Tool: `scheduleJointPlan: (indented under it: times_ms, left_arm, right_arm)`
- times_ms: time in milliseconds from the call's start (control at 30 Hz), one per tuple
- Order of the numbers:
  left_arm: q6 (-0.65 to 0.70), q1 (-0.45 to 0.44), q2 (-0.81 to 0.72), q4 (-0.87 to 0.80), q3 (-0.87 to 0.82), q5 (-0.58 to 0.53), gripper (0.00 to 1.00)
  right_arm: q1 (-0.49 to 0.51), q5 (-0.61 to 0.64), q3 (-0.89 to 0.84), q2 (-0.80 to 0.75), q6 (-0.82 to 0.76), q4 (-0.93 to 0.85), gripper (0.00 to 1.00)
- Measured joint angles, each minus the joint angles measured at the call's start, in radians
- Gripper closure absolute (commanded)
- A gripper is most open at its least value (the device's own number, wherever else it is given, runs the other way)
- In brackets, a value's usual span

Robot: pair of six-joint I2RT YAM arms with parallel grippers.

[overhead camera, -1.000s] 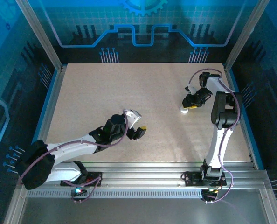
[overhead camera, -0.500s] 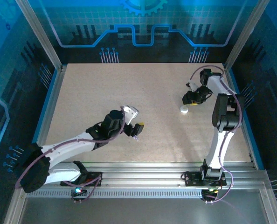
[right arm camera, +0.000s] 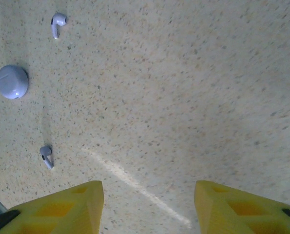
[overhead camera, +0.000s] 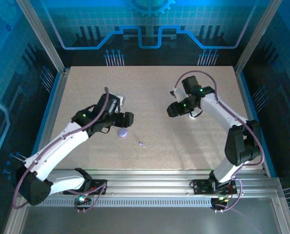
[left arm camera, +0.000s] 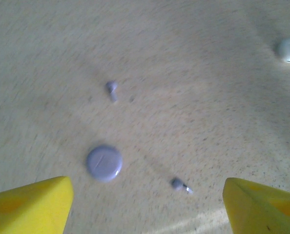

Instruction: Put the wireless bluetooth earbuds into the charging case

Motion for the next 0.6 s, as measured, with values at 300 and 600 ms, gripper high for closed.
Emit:
scheduleJointPlan:
  times_ms: [300, 600]
  left_arm:
    - [-0.333, 0.027, 0.125, -0.172, 0.033, 0.07, 0.18]
    - [-0.703, 0.027, 0.195, -0.22, 0.032, 0.045, 0.24]
  right_arm:
    - [0.133, 0.07, -0.213, -0.138, 0.256, 0.198, 0.43]
    - [0.187, 0.102, -0.333, -0.19, 0.387, 0.367, 0.41]
